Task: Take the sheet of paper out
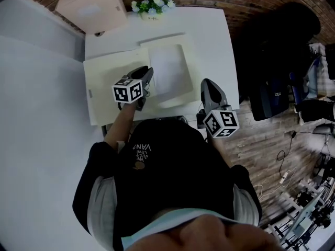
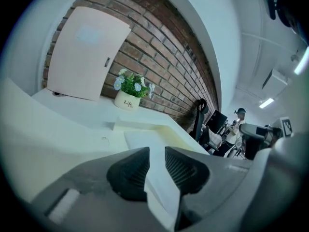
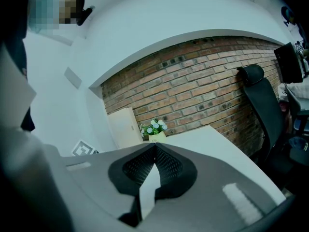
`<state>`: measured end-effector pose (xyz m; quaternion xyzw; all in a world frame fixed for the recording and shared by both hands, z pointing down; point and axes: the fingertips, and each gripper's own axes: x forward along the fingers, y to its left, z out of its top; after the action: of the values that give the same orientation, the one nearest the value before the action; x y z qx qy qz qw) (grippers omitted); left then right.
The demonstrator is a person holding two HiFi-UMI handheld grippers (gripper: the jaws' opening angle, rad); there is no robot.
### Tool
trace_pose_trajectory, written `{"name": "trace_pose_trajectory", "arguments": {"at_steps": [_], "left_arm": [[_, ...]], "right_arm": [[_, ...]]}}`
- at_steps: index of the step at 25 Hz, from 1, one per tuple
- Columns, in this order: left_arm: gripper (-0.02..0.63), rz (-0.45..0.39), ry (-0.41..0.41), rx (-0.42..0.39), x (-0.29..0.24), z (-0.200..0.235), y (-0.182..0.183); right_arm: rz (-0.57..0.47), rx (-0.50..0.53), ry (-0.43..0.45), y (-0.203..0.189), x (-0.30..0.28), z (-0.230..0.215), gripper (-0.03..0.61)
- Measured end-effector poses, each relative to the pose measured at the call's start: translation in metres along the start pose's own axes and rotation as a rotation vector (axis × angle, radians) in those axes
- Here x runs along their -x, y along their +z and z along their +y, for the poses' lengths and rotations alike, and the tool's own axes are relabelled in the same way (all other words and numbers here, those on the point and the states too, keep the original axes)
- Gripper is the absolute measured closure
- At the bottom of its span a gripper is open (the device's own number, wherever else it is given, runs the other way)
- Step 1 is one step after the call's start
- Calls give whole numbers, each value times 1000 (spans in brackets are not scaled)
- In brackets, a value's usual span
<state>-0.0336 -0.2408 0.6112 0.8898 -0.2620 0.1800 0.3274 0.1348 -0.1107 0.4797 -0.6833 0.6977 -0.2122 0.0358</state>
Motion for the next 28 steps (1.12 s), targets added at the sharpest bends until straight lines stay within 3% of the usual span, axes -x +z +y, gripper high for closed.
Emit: {"name": "trace_pose_trajectory", "arguments": {"at_steps": [7,10,21,28], "left_arm": [[462,77,14,64,-15,6,-16],[391,111,33,87,-18,7,-20],[382,190,35,201,-34,13,-41],[382,197,10,251,-39,9,-43]], "right_arm": [[2,-3,-8,1,1,-6,578],[3,-4,-11,0,1,-8,577],[11,-12,-16,-1,2,-14,577],[12,-16,-22,0,5,-18,577]]}}
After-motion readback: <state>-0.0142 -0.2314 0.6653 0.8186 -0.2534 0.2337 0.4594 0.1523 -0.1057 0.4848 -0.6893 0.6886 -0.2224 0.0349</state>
